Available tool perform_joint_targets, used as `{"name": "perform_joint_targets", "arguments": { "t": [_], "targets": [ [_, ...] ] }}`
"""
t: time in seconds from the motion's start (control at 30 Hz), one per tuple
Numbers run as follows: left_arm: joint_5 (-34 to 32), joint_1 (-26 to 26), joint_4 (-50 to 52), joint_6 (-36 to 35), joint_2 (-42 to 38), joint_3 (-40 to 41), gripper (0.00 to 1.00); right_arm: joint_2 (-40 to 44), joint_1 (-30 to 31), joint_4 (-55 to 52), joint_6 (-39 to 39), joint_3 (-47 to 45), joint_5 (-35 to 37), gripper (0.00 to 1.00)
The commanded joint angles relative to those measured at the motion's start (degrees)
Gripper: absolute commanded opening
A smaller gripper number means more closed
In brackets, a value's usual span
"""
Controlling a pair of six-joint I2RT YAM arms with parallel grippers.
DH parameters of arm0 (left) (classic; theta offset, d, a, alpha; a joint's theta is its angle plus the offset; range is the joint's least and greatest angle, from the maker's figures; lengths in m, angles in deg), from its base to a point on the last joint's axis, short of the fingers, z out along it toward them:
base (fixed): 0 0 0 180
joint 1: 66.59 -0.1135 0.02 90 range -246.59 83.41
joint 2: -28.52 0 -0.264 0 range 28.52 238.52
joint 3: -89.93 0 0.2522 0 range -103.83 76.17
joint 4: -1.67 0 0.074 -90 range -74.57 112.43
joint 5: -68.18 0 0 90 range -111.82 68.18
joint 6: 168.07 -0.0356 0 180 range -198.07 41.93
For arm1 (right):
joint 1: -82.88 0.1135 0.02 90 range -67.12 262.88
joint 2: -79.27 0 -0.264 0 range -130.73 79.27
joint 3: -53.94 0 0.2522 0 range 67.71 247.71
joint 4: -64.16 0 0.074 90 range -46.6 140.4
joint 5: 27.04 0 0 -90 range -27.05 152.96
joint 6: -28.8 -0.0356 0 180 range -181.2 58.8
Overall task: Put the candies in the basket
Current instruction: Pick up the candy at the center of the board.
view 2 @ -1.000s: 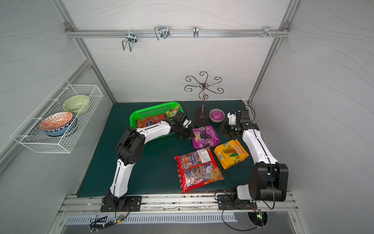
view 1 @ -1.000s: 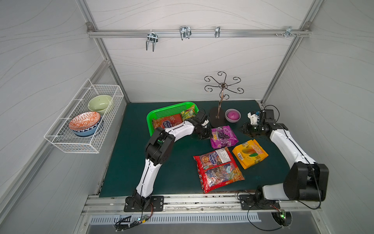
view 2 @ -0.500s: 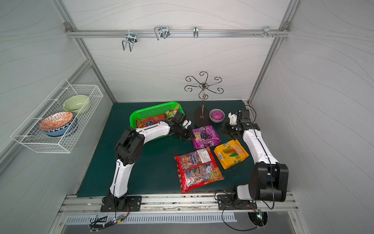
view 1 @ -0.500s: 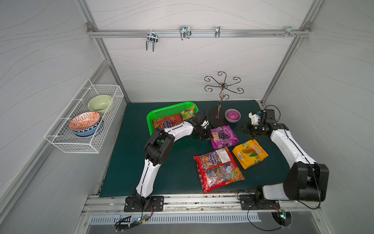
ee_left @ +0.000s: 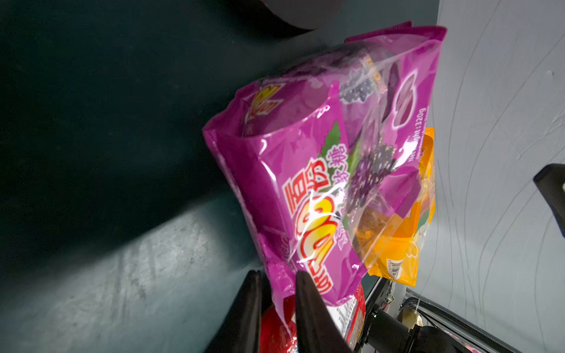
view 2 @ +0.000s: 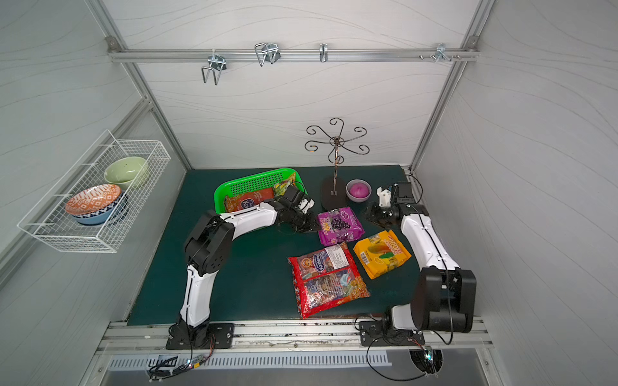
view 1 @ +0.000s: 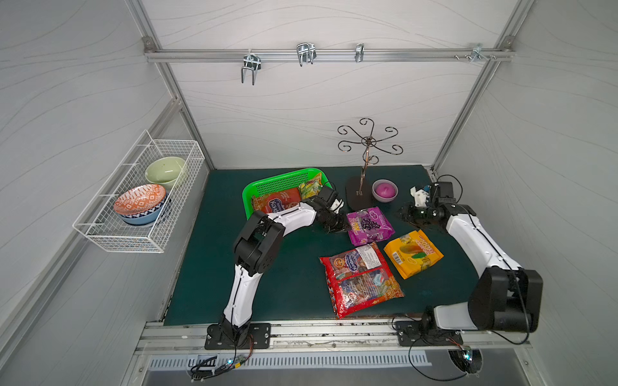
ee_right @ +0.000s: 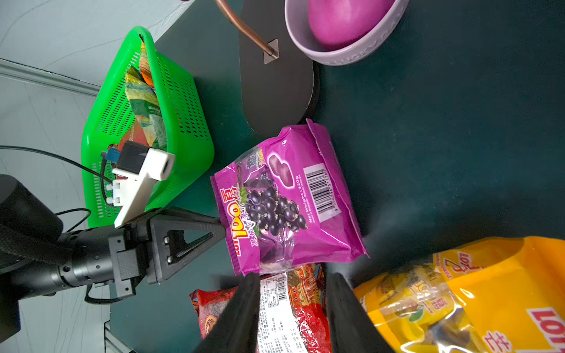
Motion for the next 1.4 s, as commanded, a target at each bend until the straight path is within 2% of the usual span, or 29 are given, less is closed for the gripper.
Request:
{"name": "perform_joint_targets", "arguments": {
  "t": [0.0,0.23,0.37,0.63,0.87,1.37],
  "targets": [
    [-2.2,-1.3,3.5,3.1,0.7,1.5,0.22,0.0,-0.4,0.9,-0.2,-0.6,-0.7,0.40],
    [-3.0,-1.3,3.3,3.6,0.9,2.5,0.18,-0.1,-0.4,1.0,-0.1,-0.9,-0.5,0.40],
    [-4.7,-1.4,4.1,3.5,1.1,2.9,0.11,-0.6,-0.6,1.0,-0.2,-1.0,-0.3,0.40],
    [-6.7,-2.3,5.0,3.8,2.5,2.7,0.12,-1.0,-0.6,1.6,-0.4,-1.5,0.1,0.40],
    [-7.2,-2.5,6.4,3.9,4.4,0.9,0.19,-1.5,-0.6,1.8,-0.5,-1.4,-0.2,0.40],
    [-1.3,-1.4,3.0,5.1,8.1,-1.7,0.20,-1.9,-0.6,2.5,-0.5,-1.4,-1.1,0.40]
  ]
}}
